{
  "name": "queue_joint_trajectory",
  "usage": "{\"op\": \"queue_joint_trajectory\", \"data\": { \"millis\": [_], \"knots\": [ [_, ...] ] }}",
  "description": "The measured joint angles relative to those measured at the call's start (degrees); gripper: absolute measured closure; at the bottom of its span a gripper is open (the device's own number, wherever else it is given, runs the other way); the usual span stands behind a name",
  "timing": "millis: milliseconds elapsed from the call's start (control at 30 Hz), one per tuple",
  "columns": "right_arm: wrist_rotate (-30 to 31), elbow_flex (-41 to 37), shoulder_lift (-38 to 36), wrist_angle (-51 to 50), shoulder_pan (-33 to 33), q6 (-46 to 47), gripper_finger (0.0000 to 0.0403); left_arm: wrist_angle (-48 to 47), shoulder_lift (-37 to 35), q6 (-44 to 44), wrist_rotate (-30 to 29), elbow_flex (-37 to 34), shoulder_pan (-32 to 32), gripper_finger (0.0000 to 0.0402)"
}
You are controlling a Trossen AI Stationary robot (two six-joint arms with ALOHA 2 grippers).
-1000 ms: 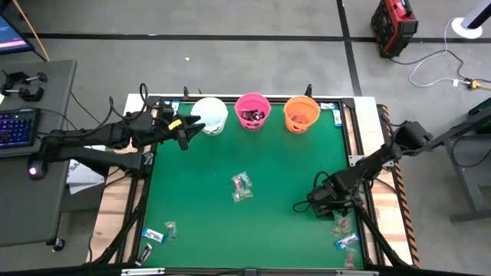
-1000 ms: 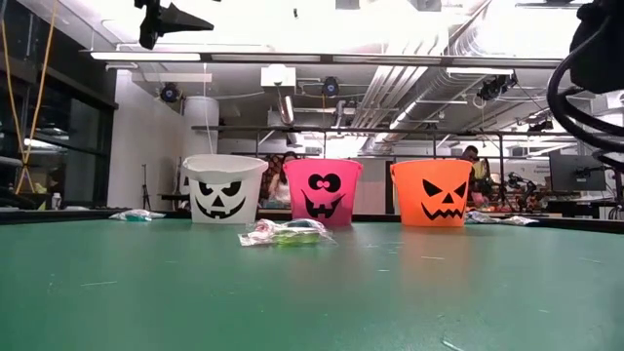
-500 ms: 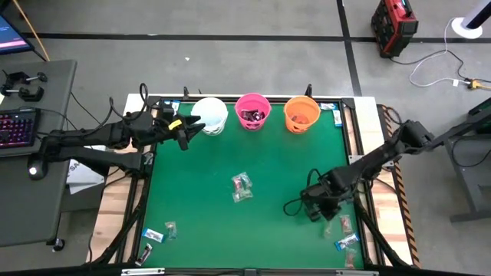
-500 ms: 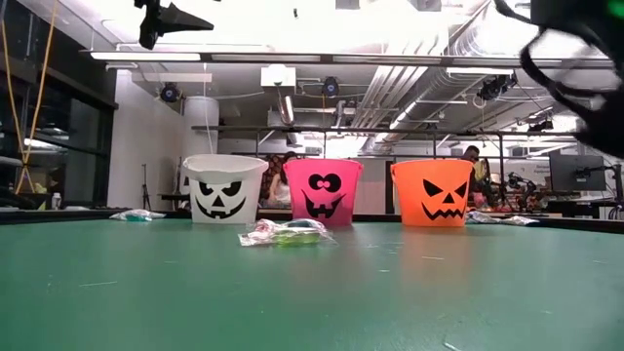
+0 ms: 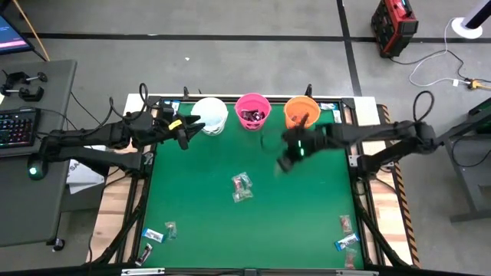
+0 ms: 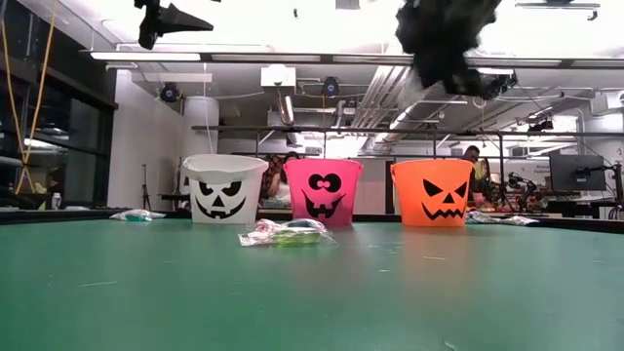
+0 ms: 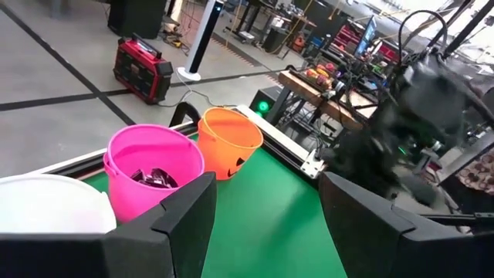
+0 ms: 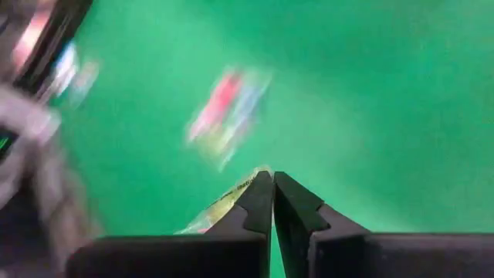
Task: Sort candy by brand, put in halloween buckets
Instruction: Put the green gummy into the orange bucket
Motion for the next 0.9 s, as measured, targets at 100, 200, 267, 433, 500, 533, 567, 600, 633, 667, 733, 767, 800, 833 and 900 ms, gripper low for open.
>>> {"op": "queue_joint_trajectory", "data": {
  "millis": [100, 200, 267, 433, 500, 533, 567, 600, 633, 667, 733, 767, 800, 833, 900],
  "knots": [
    [9.3, 1.9, 0.0, -2.8, -8.8, -4.5, 0.0401, 0.0, 0.0, 0.0, -0.6, 0.0, 0.0, 0.0181],
    [18.6, 2.5, 0.0, -4.5, -17.3, -6.2, 0.0401, 0.0, 0.0, 0.0, -2.4, 0.0, 0.0, 0.0181],
    [23.5, 2.5, 0.0, -5.6, -22.0, -5.0, 0.0401, 0.0, 0.0, 0.0, -3.2, 0.0, 0.0, 0.0181],
    [31.5, 2.4, 0.5, -12.9, -29.3, -3.4, 0.0401, 0.0, 0.0, -0.2, -3.8, 0.0, 0.0, 0.0181],
    [33.8, 2.3, 0.5, -14.8, -30.7, -3.1, 0.0401, 0.0, 0.0, -0.2, -3.8, 0.0, 0.0, 0.0181],
    [34.0, 2.3, 0.5, -14.5, -31.3, -3.1, 0.0401, 0.0, 0.0, -0.2, -3.9, 0.0, 0.0, 0.0181],
    [33.9, 2.3, 0.5, -13.8, -31.6, -2.9, 0.0401, 0.0, 0.0, -0.2, -4.2, 0.0, 0.0, 0.0181],
    [33.3, 2.3, 0.5, -13.2, -31.8, -2.9, 0.0401, 0.0, 0.0, -0.2, -4.4, 0.0, 0.0, 0.0181],
    [33.0, 2.3, 0.5, -12.7, -31.9, -3.1, 0.0401, 0.0, 0.0, -0.2, -4.4, 0.0, 0.0, 0.0181],
    [32.9, 2.3, 0.5, -12.0, -31.9, -3.7, 0.0400, 0.0, 0.0, -0.2, -4.4, 0.0, 0.0, 0.0181],
    [32.4, 2.3, 0.5, -10.9, -31.9, -4.9, 0.0396, 0.0, 0.0, -0.2, -4.5, 0.0, 0.0, 0.0181],
    [31.5, 2.3, 0.5, -10.7, -31.9, -5.1, 0.0392, 0.0, 0.0, -0.2, -4.4, 0.0, 0.0, 0.0181],
    [30.5, 2.3, 0.5, -10.7, -31.9, -5.2, 0.0384, 0.0, 0.0, -0.2, -4.4, 0.0, 0.0, 0.0181],
    [29.6, 2.3, 0.5, -10.7, -31.9, -5.4, 0.0374, 0.0, 0.0, -0.2, -4.4, 0.0, 0.0, 0.0181],
    [28.3, 2.3, 0.5, -10.8, -32.2, -5.9, 0.0347, 0.0, 0.0, -0.2, -4.4, 0.0, 0.0, 0.0181]
  ]
}}
